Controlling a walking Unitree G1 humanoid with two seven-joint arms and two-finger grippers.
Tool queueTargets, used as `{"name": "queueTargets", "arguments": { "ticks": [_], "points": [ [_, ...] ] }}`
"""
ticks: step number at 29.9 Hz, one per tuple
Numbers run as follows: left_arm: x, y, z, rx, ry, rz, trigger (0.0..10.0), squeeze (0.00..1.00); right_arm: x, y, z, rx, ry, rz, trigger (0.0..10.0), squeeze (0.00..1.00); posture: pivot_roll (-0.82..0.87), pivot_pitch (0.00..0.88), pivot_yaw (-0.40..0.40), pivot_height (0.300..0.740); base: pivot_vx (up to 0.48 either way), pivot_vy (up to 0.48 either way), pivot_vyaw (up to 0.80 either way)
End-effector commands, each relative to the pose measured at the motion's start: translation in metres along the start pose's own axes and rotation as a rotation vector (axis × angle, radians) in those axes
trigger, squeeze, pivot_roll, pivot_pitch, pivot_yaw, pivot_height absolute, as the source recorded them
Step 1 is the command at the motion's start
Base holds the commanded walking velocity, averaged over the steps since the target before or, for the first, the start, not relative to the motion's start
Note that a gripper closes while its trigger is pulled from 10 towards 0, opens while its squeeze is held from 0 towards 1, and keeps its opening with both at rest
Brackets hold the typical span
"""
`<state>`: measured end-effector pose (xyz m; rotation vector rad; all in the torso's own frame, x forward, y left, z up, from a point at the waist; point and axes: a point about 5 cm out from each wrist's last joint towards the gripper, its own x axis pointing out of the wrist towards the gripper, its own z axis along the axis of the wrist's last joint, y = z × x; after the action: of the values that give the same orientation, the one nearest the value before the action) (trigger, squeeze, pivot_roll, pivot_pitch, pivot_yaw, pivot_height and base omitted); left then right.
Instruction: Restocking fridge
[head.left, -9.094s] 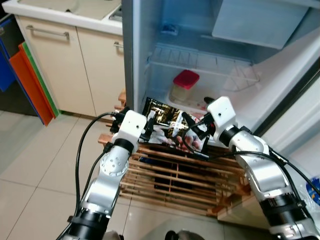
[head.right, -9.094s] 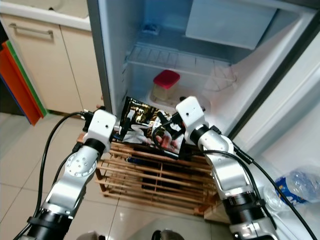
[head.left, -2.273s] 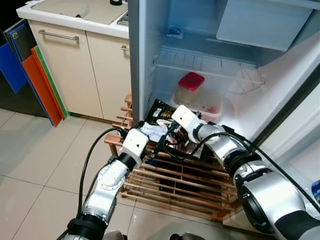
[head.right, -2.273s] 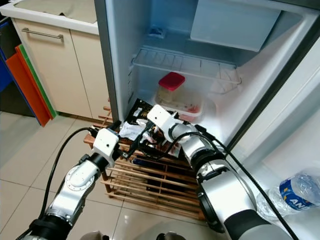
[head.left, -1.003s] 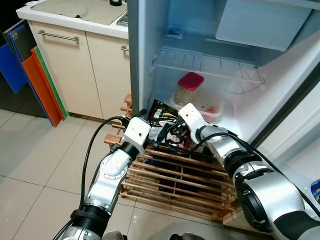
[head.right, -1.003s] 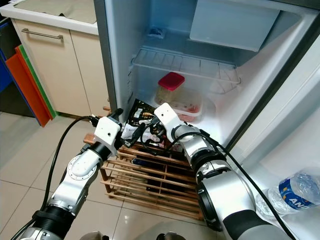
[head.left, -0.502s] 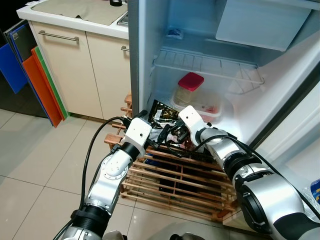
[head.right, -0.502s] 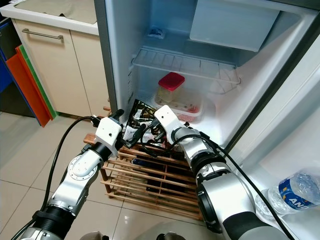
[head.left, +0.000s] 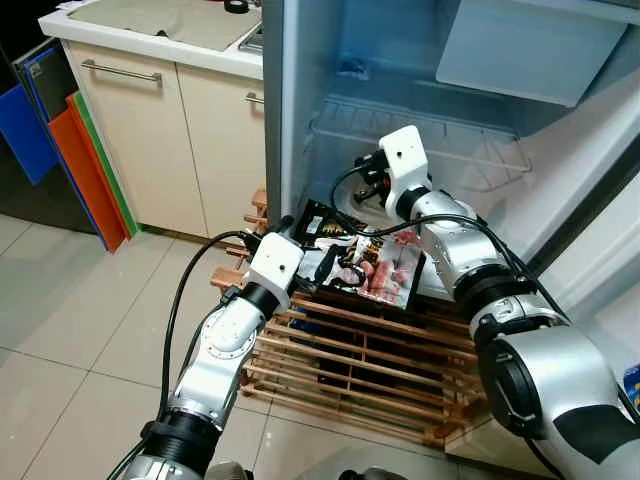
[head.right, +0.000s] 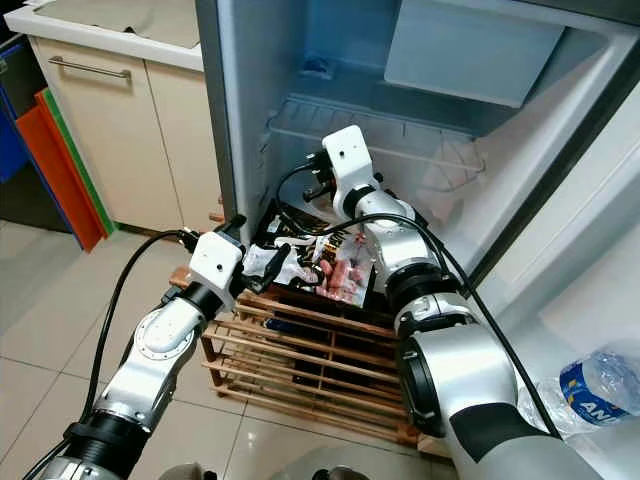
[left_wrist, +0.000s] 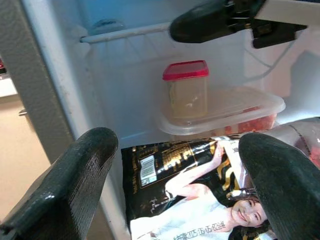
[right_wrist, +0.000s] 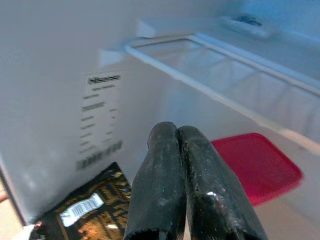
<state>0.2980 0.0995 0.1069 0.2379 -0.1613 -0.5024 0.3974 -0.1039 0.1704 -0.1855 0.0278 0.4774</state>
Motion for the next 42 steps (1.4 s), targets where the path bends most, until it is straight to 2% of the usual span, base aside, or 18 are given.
{"name": "queueTargets", "arguments": {
  "ticks": [1,3,4,5,6,7,12,14,15,19,22,25,27,30,36,42],
  "points": [
    [0.002,-0.003,0.001,0.000,0.001,-0.007,10.0,0.00,-0.007,-0.012,-0.005,0.014,0.010,-0.025,0.0,0.00,0.06,0.003,-0.112,0.740,0.000,0.000,0.00],
    [0.002,-0.003,0.001,0.000,0.001,-0.008,10.0,0.00,-0.009,-0.009,-0.011,-0.013,0.031,0.005,0.0,0.00,0.06,0.003,-0.112,0.740,0.000,0.000,0.00],
    [0.002,-0.003,0.001,-0.001,0.002,-0.008,10.0,0.00,-0.011,-0.003,-0.021,-0.074,0.063,0.042,1.5,0.00,0.06,0.003,-0.112,0.740,0.000,0.000,0.00],
    [0.002,-0.003,0.001,-0.001,0.002,-0.008,10.0,0.00,-0.012,0.000,-0.025,-0.100,0.073,0.050,1.5,0.00,0.06,0.003,-0.112,0.740,0.000,0.000,0.00],
    [0.002,-0.003,0.001,-0.001,0.002,-0.008,10.0,0.00,-0.013,0.002,-0.028,-0.119,0.080,0.053,5.1,0.00,0.05,0.007,-0.110,0.740,0.000,0.000,0.00],
    [0.002,-0.003,0.001,-0.001,0.002,-0.008,10.0,0.00,-0.013,0.005,-0.031,-0.134,0.091,0.066,10.0,1.00,0.05,0.007,-0.110,0.740,0.000,0.000,0.00],
    [-0.001,-0.008,0.002,-0.001,-0.018,-0.048,10.0,0.00,-0.013,0.023,-0.044,-0.275,0.134,0.137,10.0,1.00,0.05,0.012,-0.101,0.740,0.000,0.000,0.00],
    [-0.006,-0.013,0.000,0.062,-0.023,-0.097,10.0,0.00,-0.011,0.028,-0.045,-0.318,0.141,0.159,10.0,1.00,0.05,0.013,-0.101,0.740,0.000,0.000,0.00],
    [-0.009,-0.014,-0.003,0.087,-0.019,-0.107,10.0,0.00,-0.010,0.029,-0.044,-0.328,0.144,0.164,10.0,1.00,0.05,0.014,-0.102,0.740,0.000,0.000,0.00],
    [-0.021,-0.010,-0.016,0.085,0.019,-0.071,10.0,0.00,-0.007,0.032,-0.042,-0.339,0.155,0.170,10.0,1.00,0.06,0.023,-0.108,0.740,0.000,0.000,0.00],
    [-0.023,-0.011,-0.019,0.108,0.038,-0.084,10.0,0.00,-0.006,0.033,-0.042,-0.349,0.155,0.174,10.0,1.00,0.06,0.026,-0.107,0.740,0.000,0.000,0.00],
    [-0.029,-0.015,-0.023,0.108,0.055,-0.099,10.0,0.00,-0.005,0.034,-0.040,-0.438,0.152,0.182,10.0,1.00,0.07,0.039,-0.115,0.740,0.000,0.000,0.00],
    [-0.029,-0.016,-0.023,0.106,0.052,-0.098,10.0,0.00,-0.005,0.034,-0.040,-0.461,0.151,0.180,10.0,1.00,0.07,0.039,-0.115,0.740,0.000,0.000,0.00],
    [-0.029,-0.019,-0.020,0.089,0.035,-0.094,10.0,0.00,-0.006,0.033,-0.042,-0.573,0.161,0.185,10.0,1.00,0.07,0.048,-0.123,0.740,0.000,0.000,0.00],
    [-0.034,-0.022,-0.020,0.070,0.033,-0.110,10.0,0.00,-0.008,0.026,-0.046,-0.523,0.194,0.159,10.0,1.00,0.08,0.058,-0.121,0.740,0.000,0.000,0.00],
    [-0.034,-0.021,-0.019,0.075,0.031,-0.112,10.0,0.00,-0.008,0.028,-0.048,-0.539,0.204,0.163,10.0,1.00,0.08,0.064,-0.122,0.740,0.000,0.000,0.00]
  ]
}}
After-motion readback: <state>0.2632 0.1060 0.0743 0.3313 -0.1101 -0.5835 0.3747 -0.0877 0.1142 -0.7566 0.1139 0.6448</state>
